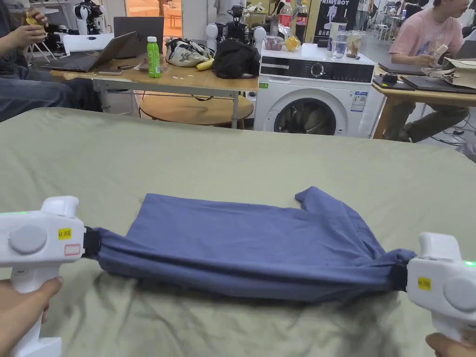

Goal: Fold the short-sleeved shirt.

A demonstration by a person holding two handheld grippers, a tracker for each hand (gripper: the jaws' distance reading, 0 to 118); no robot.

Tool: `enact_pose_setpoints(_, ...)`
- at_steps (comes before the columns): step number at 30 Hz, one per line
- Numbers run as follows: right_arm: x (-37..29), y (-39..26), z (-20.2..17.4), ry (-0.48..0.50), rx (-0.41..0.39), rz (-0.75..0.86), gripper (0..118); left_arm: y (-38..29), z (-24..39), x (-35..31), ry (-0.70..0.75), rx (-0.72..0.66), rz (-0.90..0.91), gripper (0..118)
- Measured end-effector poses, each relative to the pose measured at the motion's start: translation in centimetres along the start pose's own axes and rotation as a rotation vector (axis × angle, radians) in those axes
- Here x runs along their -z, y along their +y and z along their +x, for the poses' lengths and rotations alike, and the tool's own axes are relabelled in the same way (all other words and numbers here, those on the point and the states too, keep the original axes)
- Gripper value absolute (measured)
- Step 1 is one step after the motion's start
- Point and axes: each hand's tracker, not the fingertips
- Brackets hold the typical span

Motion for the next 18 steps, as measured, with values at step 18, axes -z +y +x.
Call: enact_pose_setpoints(18,15.7,6.5,-1.6,0.012,-0.003,-0.170,5,7.1,-0.4,13.5,0.028,-0.043,-0.146,0)
